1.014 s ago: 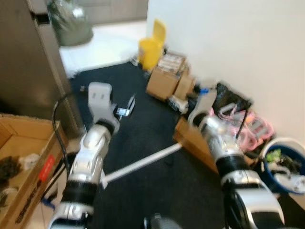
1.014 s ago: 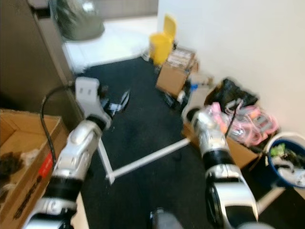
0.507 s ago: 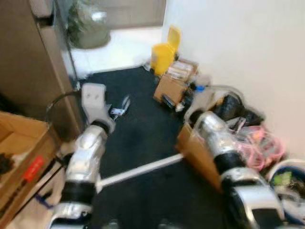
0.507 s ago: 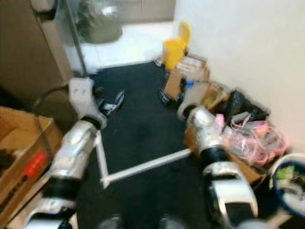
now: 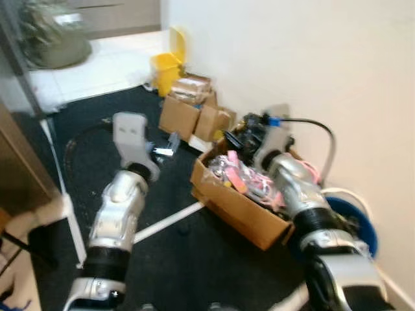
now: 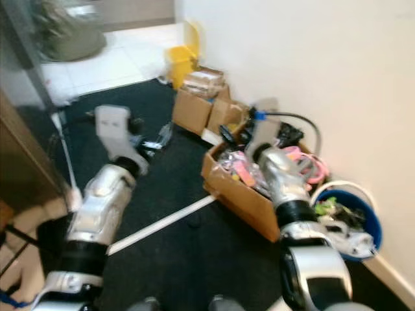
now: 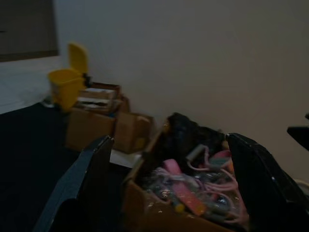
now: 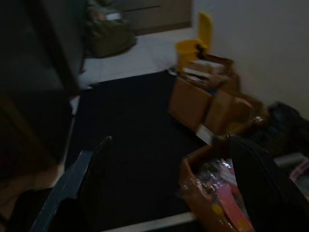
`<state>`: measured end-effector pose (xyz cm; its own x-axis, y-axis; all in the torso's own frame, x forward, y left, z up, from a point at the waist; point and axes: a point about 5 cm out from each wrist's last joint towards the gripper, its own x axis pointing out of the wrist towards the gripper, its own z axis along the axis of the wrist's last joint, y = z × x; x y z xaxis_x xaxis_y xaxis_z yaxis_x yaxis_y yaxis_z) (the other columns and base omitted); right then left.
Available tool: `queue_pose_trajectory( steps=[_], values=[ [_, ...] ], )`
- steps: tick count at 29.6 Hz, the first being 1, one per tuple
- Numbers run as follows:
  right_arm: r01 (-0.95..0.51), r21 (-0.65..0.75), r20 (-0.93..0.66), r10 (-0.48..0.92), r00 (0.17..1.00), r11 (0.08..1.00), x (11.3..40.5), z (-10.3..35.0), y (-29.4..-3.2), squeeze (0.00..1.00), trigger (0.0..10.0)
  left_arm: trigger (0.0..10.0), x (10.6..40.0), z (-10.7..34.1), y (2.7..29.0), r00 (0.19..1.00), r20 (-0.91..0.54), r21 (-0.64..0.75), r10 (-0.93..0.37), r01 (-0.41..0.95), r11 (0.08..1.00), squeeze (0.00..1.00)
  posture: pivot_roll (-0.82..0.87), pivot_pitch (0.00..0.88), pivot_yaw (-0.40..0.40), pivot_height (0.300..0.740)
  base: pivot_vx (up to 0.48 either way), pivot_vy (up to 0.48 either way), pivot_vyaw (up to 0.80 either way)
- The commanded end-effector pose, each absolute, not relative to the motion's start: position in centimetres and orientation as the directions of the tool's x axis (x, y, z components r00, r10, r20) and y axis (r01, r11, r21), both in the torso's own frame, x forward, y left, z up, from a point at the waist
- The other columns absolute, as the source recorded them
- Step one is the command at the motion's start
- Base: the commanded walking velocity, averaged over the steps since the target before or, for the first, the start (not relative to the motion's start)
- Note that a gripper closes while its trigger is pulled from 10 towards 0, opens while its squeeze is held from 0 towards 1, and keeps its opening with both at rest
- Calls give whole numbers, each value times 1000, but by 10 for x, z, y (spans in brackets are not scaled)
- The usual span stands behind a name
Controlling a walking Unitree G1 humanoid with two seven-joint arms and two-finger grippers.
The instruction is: Picking trash to rubbish bin
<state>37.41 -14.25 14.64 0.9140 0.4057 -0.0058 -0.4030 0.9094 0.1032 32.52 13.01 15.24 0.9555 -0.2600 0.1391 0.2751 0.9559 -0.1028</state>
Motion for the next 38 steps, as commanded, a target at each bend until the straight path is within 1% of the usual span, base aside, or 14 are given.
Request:
queue_pose_trajectory(
  steps=[1, 38],
  values=[
    [-405, 97, -14, 408, 913, 909, 374, 145, -143, 0, 10000, 10000, 325, 149, 128, 955, 134, -124, -265, 282, 951, 0, -33, 0, -53, 740, 0, 0, -788],
    [-429, 93, -21, 433, 901, 899, 374, 145, -141, 0, 10000, 10000, 326, 149, 129, 953, 143, -148, -268, 288, 946, 0, -35, 0, -58, 740, 0, 0, -782]
  ],
)
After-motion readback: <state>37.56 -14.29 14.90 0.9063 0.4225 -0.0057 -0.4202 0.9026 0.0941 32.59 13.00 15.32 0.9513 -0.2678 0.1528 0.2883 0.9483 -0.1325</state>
